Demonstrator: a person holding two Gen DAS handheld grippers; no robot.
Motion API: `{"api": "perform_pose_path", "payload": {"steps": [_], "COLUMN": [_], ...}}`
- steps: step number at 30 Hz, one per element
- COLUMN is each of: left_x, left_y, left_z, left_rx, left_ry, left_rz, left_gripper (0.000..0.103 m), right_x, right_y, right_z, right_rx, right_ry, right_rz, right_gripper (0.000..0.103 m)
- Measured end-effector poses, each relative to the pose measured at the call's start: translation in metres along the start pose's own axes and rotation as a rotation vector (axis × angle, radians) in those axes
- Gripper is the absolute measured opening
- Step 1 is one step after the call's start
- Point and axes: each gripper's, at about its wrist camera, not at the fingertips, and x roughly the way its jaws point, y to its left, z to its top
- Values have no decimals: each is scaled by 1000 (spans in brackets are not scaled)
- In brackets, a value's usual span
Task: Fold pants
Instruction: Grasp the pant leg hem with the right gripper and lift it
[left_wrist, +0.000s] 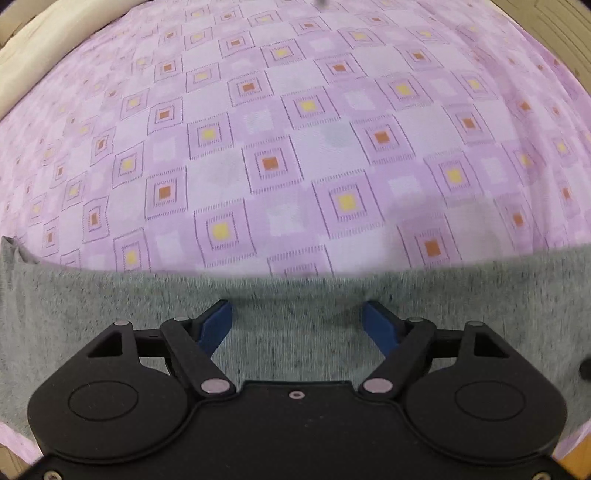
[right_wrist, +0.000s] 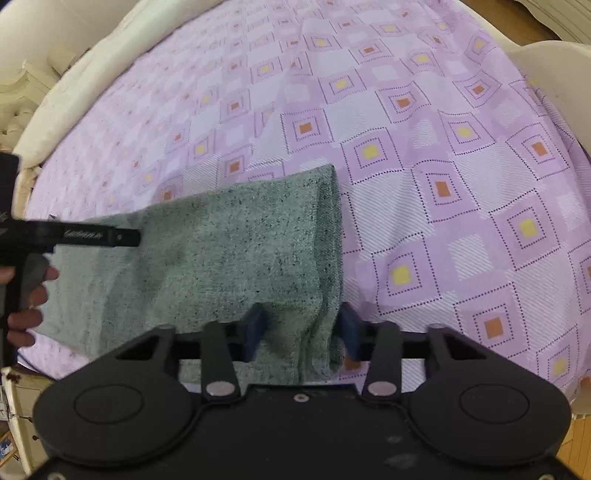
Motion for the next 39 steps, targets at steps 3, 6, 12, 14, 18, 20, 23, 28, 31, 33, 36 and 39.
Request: {"api": "perform_pose_path", "payload": {"steps": [3, 6, 12, 14, 18, 20, 23, 28, 31, 33, 36, 39], "left_x": [-6, -18, -41, -45, -45, -43, -38, -32, -17, -3, -5, -28], "left_y": [6, 14, 23, 25, 28, 28, 29, 38, 47, 48, 49, 59], "left_z": [10, 10, -27, -42, -67, -74, -71, -45, -25, -17, -14, -24], "left_rx": [-56, -119, -131, -120, -83, -71, -52, -64, -74, -39, 11, 1], "left_ry": [-20, -29, -41, -38, -19, -18, -24, -97, -90, -57, -79, -129], "left_rz": [-19, -46, -77, -77, -47, -27, -25, 12, 30, 50, 31, -26], "left_gripper": [71, 67, 67, 67, 67, 67, 67, 67, 67, 71, 67, 62], "right_x": [0, 1, 5, 9, 7, 3, -6, -27, -34, -39, -39, -44], "right_y": [-3, -6, -14, -18, -19, -16, -10, 5, 19, 28, 48, 67], "right_z": [-3, -2, 7, 10, 16, 19, 19, 15, 12, 9, 7, 4], "right_rx": [17, 36, 75, 97, 102, 85, 82, 89, 85, 91, 96, 99], "right_ry": [-15, -6, 12, 13, 23, 25, 3, -41, -67, -83, -104, -121], "right_rz": [16, 29, 58, 75, 84, 95, 108, 109, 91, 80, 41, -6], "right_gripper": [36, 38, 43, 43, 31, 15, 12, 12, 12, 12, 12, 12]}}
